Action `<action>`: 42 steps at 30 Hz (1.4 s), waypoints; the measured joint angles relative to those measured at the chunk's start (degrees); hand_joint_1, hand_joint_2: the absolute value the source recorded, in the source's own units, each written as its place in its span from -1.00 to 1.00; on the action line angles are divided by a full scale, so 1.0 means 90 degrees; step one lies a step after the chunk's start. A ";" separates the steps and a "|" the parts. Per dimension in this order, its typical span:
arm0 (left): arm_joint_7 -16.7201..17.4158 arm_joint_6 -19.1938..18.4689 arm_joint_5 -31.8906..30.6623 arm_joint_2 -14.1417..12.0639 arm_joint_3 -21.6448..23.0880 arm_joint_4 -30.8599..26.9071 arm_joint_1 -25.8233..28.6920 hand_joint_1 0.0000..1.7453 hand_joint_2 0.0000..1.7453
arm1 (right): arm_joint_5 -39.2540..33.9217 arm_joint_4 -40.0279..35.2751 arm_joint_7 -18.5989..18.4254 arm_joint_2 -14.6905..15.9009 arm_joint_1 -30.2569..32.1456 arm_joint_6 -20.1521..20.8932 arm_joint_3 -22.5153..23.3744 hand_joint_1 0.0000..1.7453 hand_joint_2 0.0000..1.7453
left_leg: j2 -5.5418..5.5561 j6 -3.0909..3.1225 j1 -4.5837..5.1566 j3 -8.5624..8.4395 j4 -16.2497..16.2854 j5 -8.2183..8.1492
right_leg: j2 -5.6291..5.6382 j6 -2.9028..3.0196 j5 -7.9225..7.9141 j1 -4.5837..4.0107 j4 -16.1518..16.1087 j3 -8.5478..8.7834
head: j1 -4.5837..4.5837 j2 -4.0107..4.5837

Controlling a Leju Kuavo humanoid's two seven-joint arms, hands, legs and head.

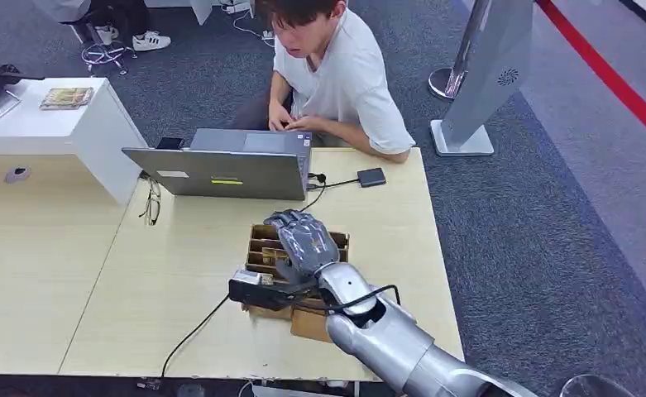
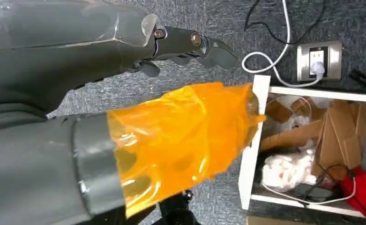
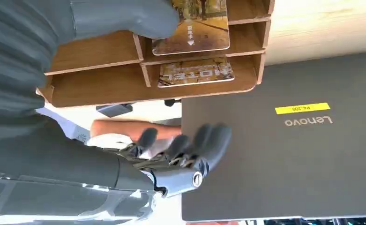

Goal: Pass the card to the sensor for recognition and then transmit it.

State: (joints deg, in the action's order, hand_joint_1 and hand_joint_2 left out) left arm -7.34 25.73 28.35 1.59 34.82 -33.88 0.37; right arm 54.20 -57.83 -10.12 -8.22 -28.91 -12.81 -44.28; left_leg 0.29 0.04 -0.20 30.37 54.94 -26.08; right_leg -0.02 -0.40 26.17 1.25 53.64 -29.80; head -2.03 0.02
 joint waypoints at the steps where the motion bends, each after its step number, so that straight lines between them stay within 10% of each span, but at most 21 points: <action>1: -0.0054 -0.0024 -0.0007 0.0037 -0.0029 0.0081 -0.0029 -1.00 -1.00 | -0.0036 0.0010 0.0002 -0.0005 -0.0003 -0.0002 -0.0010 -0.32 1.00 | 0.0001 0.0000 0.0000 0.0000 0.0000 0.0000 | -0.0001 0.0000 0.0000 0.0000 0.0000 0.0000 | 0.0000 0.0000; 42: -0.0046 -0.0141 -0.0350 0.0369 -0.0670 0.0909 -0.0277 -1.00 -1.00 | -0.0058 0.0170 -0.0197 -0.0053 -0.0112 0.0226 -0.0068 -0.38 1.00 | 0.0000 0.0000 0.0000 0.0000 0.0001 0.0000 | 0.0000 0.0000 -0.0001 0.0000 0.0000 0.0000 | 0.0000 0.0000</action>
State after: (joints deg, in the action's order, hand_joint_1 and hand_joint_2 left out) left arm -7.76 24.46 25.20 4.92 28.79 -25.70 -2.12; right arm 53.68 -56.30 -11.89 -8.70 -29.92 -10.78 -44.89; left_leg 0.30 0.04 -0.20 30.37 54.95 -26.08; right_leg -0.02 -0.40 26.16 1.24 53.64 -29.80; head -2.03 0.02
